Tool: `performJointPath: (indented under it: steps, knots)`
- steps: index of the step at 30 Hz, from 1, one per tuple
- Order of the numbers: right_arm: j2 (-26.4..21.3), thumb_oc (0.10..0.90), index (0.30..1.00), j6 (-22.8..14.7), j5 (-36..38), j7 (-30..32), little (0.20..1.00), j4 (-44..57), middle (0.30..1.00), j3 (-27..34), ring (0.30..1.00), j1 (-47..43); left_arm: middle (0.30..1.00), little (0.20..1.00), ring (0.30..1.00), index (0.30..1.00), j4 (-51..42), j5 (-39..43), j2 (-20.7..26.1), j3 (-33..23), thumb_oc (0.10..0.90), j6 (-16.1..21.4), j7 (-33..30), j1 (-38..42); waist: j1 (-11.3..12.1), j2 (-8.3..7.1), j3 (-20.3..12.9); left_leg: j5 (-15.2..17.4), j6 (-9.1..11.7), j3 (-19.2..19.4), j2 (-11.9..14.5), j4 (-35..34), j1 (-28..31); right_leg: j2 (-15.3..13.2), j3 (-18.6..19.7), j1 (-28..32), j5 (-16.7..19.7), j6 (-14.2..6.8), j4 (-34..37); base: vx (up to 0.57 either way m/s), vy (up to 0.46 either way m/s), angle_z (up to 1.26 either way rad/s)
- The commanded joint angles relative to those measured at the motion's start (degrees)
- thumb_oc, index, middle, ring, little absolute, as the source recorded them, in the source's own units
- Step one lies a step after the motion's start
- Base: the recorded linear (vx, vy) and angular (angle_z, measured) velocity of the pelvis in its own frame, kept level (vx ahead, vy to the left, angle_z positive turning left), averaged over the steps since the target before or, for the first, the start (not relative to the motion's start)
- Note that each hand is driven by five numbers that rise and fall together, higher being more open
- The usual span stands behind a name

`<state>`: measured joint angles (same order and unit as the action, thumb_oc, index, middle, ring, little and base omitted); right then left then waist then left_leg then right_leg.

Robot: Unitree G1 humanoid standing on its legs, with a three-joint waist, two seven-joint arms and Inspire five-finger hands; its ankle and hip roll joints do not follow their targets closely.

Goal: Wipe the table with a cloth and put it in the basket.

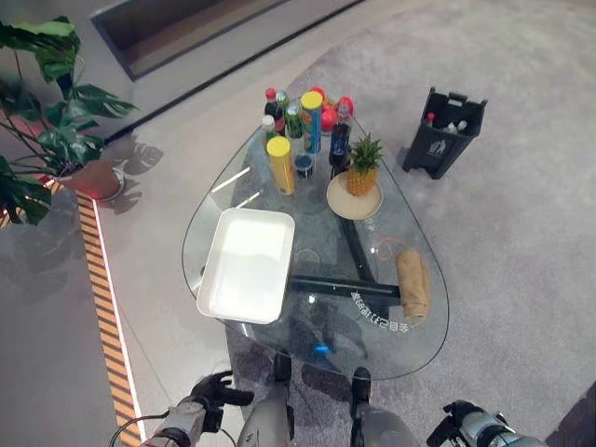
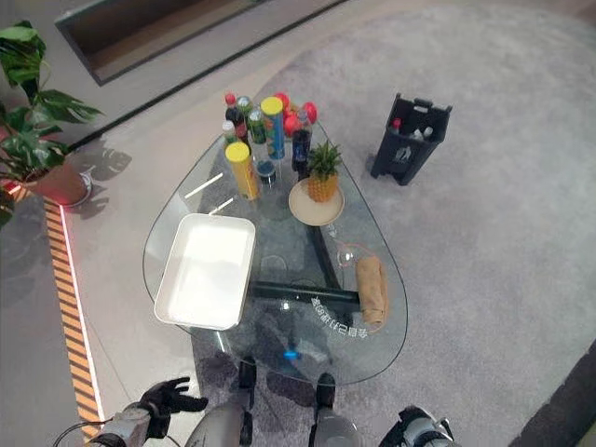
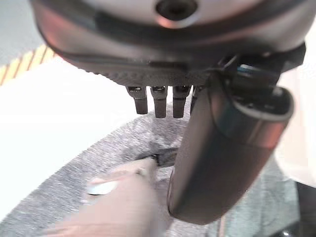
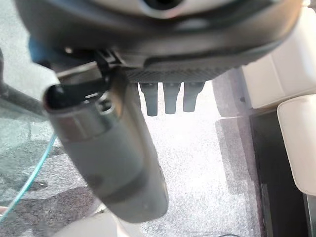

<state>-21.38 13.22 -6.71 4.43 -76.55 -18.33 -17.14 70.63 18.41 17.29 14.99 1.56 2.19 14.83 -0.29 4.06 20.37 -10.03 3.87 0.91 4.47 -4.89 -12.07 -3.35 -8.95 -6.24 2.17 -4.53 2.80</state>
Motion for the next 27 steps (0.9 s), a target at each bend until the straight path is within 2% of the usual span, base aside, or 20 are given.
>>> performJointPath:
  steps: [1, 3, 4, 5, 8, 14, 17, 24, 27]
  knots:
    - [-2.67, 0.800, 0.900, 2.37, 1.59, 2.95, 0.900, -0.18, 0.900, -2.66, 0.900, -2.26, 0.900, 0.900, 0.900, 0.900, 1.31, 6.45, 4.56, -0.70, 0.800, 1.77, 0.16, 5.15, 0.13, -2.64, 3.65, 4.42, -0.36, 0.17, -2.13, 4.52, -3.09, -0.72, 4.68, -11.38, -0.30, -0.61, -9.78, -0.21, 0.008, 0.01]
    - [-3.02, 0.800, 0.900, 2.31, 2.97, 3.76, 0.900, -0.17, 0.900, -2.83, 0.900, -3.30, 0.900, 0.900, 0.900, 0.900, 1.05, 8.29, 5.53, -1.43, 0.800, 2.28, -0.09, 6.95, 0.39, -2.94, 5.55, 5.75, -0.43, -0.70, -3.09, 11.97, -8.86, -0.58, 4.22, -16.25, -2.15, -0.05, -15.76, -0.17, -0.024, 0.05]
    - [-3.12, 0.800, 0.900, 2.22, 3.13, 3.87, 0.900, -0.15, 0.900, -2.77, 0.900, -3.36, 0.900, 0.900, 0.900, 0.900, 0.94, 8.43, 5.68, -1.57, 0.800, 2.44, -0.06, 7.08, 0.42, -2.99, 5.79, 6.05, -0.46, -0.79, -3.32, 13.37, -9.72, -0.63, 4.14, -16.98, -2.38, 0.00, -16.76, -0.12, -0.042, 0.15]
    - [-3.76, 0.800, 0.900, 2.02, 3.92, 4.59, 0.900, -0.02, 0.900, -2.22, 0.900, -3.11, 0.900, 0.900, 0.900, 0.900, 0.46, 9.31, 6.03, -2.16, 0.800, 2.99, 0.10, 7.21, 0.76, -3.09, 6.61, 7.68, -0.62, -1.32, -4.02, 18.56, -13.33, -0.93, 3.57, -19.83, -3.84, 0.32, -20.92, -0.07, -0.033, 0.23]
    - [-4.72, 0.800, 0.900, 1.35, 3.76, 4.80, 0.900, 0.08, 0.900, -1.14, 0.900, -3.71, 0.900, 0.900, 0.900, 0.900, -0.35, 9.35, 6.55, -2.91, 0.800, 3.10, 0.54, 7.38, 1.17, -3.06, 7.49, 9.30, -0.95, -1.54, -4.33, 23.71, -18.11, -1.46, 3.47, -24.25, -5.31, 0.49, -25.85, -0.06, -0.031, 0.26]
    - [-5.82, 0.800, 0.900, -0.56, 4.71, 7.51, 0.900, 1.17, 0.900, -0.48, 0.900, -5.79, 0.900, 0.900, 0.900, 0.900, -2.61, 10.12, 7.46, -3.35, 0.800, 2.51, 0.99, 7.50, 1.56, -2.75, 8.45, 10.96, -1.33, -1.44, -3.54, 29.74, -25.26, -0.82, 3.87, -31.49, -7.11, 1.26, -32.12, -0.05, -0.055, 0.04]
    - [-6.85, 0.800, 0.900, -4.36, 6.33, 14.42, 0.900, 2.54, 0.900, 0.95, 0.900, -6.62, 0.900, 0.900, 0.900, 0.900, -3.26, 10.79, 7.54, -3.00, 0.800, 2.44, 0.50, 7.42, 1.49, -2.33, 8.89, 11.95, -1.72, -1.62, -2.97, 33.21, -28.51, -0.80, 3.81, -34.89, -8.22, 1.93, -35.90, -0.02, -0.052, -0.03]
    - [-8.75, 0.800, 0.900, -10.61, 7.65, 23.66, 0.900, 4.32, 0.900, 5.64, 0.900, -7.03, 0.900, 0.900, 0.900, 0.900, -3.24, 11.83, 7.59, -3.29, 0.800, 4.17, 0.04, 6.00, 1.01, -1.88, 9.43, 13.21, -1.91, -2.19, -2.83, 36.56, -31.12, -0.72, 4.19, -37.47, -8.69, 2.38, -38.63, 0.00, -0.012, -0.01]
    - [-8.98, 0.800, 0.900, -12.20, 9.50, 24.49, 0.900, 4.52, 0.900, 6.54, 0.900, -7.27, 0.900, 0.900, 0.900, 0.900, -2.79, 11.76, 7.72, -3.52, 0.800, 4.69, -0.07, 5.83, 0.89, -1.93, 9.43, 13.32, -1.86, -2.25, -2.83, 36.66, -31.19, -0.83, 4.21, -37.60, -8.37, 2.35, -38.30, 0.00, 0.000, 0.00]
